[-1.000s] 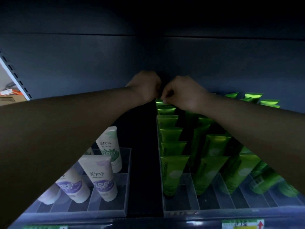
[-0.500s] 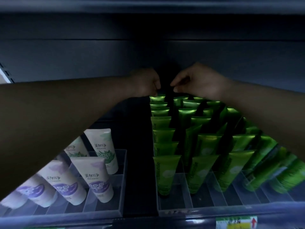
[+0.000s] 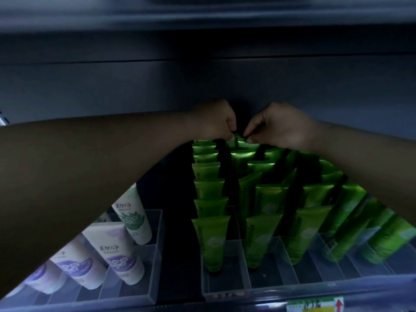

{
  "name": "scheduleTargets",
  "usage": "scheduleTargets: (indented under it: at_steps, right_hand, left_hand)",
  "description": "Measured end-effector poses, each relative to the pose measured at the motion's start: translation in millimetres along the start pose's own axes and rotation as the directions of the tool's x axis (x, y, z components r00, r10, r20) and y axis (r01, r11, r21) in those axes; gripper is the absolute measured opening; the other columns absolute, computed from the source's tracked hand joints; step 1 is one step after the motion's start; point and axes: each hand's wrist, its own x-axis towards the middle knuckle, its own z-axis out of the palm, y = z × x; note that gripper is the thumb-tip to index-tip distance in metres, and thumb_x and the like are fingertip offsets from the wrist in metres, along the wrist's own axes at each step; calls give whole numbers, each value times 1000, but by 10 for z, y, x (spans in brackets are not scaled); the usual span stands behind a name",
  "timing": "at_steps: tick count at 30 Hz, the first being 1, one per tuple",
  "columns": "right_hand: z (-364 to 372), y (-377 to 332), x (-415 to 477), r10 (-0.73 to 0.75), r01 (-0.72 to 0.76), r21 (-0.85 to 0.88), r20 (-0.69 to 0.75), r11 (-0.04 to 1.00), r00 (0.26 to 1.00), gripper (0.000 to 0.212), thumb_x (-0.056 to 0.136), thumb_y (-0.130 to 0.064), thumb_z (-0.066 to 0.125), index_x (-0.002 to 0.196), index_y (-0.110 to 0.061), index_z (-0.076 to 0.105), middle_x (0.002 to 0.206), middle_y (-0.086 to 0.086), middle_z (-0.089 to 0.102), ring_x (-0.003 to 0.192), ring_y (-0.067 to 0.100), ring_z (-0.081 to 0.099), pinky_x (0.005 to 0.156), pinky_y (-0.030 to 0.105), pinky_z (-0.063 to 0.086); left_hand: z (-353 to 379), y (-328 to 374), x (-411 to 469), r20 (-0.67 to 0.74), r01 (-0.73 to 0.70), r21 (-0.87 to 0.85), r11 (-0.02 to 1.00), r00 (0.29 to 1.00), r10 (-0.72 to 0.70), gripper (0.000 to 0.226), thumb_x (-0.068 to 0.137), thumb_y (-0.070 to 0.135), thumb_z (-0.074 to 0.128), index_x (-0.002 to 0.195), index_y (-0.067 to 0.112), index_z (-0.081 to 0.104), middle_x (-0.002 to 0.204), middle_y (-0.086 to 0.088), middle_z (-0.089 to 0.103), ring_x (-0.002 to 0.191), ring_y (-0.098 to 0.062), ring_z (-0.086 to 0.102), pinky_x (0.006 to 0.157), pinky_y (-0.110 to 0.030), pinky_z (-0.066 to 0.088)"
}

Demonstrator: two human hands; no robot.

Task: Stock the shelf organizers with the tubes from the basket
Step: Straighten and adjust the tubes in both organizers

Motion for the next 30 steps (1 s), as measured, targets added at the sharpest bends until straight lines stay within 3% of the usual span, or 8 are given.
scheduleTargets:
  at_steps: [3, 5, 8, 13, 16, 21, 25, 30]
  right_hand:
    - [68, 6, 7, -18, 18, -17, -11, 1000, 1000, 14, 75, -15, 75, 88, -18, 76, 74, -12, 64, 68, -3, 53, 57, -6, 32]
    - [95, 19, 14, -21, 21, -7, -16, 1000, 1000, 12, 75, -13, 74, 86, -16, 76, 79, -7, 69, 71, 0, 56, 58, -3, 34]
    - [109, 39, 7, -7, 7, 8, -34, 1000, 999, 10, 76, -13, 74, 85, -16, 76, 73, -9, 64, 73, 2, 57, 58, 1, 36]
    - [119, 17, 3, 8, -7, 44, -32, 999, 999, 9, 76, -14, 73, 84, -18, 76, 68, -11, 60, 73, 4, 59, 65, 12, 40]
    - [131, -10, 20, 0, 2, 67, -31, 998, 1000, 10, 76, -12, 73, 85, -17, 76, 68, -11, 60, 71, 3, 58, 58, 7, 39]
    - [166, -75, 78, -14, 16, 94, -20, 995, 1000, 12, 76, -13, 74, 87, -18, 76, 65, -15, 57, 57, -8, 49, 55, -1, 35]
    - [182, -108, 109, -39, 39, 87, -5, 995, 999, 13, 76, -13, 74, 88, -17, 76, 68, -13, 58, 57, -8, 49, 54, -4, 33]
    - [189, -114, 100, -50, 50, 103, -6, 993, 999, 12, 77, -11, 73, 86, -17, 77, 64, -17, 57, 52, -13, 50, 53, -4, 33]
  left_hand:
    - [57, -6, 41, -2, -10, 79, 997, 1000, 11, 16, 76, 19, 74, 91, 13, 71, 86, 2, 68, 80, -12, 62, 72, -27, 49]
    - [83, -11, 53, -13, -13, 114, 993, 1000, 15, 12, 78, 20, 73, 88, 14, 71, 79, 5, 63, 75, -10, 58, 63, -23, 40]
    - [105, -23, 64, -44, -5, 135, 991, 999, 11, 13, 78, 22, 72, 88, 15, 71, 77, 8, 60, 73, -8, 55, 58, -19, 32]
    - [111, -29, 67, -79, 6, 110, 994, 997, 2, 13, 78, 19, 72, 90, 16, 72, 81, 9, 63, 76, -7, 57, 64, -19, 35]
    - [120, -32, 67, -112, 12, 121, 993, 994, 2, 10, 79, 16, 68, 87, 17, 72, 86, 5, 68, 76, -8, 56, 64, -19, 35]
    - [109, -27, 64, -146, 33, 190, 981, 989, -5, 8, 76, 13, 63, 72, 15, 68, 76, -4, 66, 73, -19, 61, 61, -23, 37]
    - [108, -22, 64, -154, 45, 226, 973, 988, -10, 19, 77, 16, 63, 60, 19, 58, 78, -12, 66, 77, -28, 63, 60, -27, 38]
    - [141, 1, 45, -170, 46, 231, 972, 985, -6, 11, 79, 17, 61, 68, 15, 65, 83, -14, 67, 79, -27, 61, 61, -27, 36]
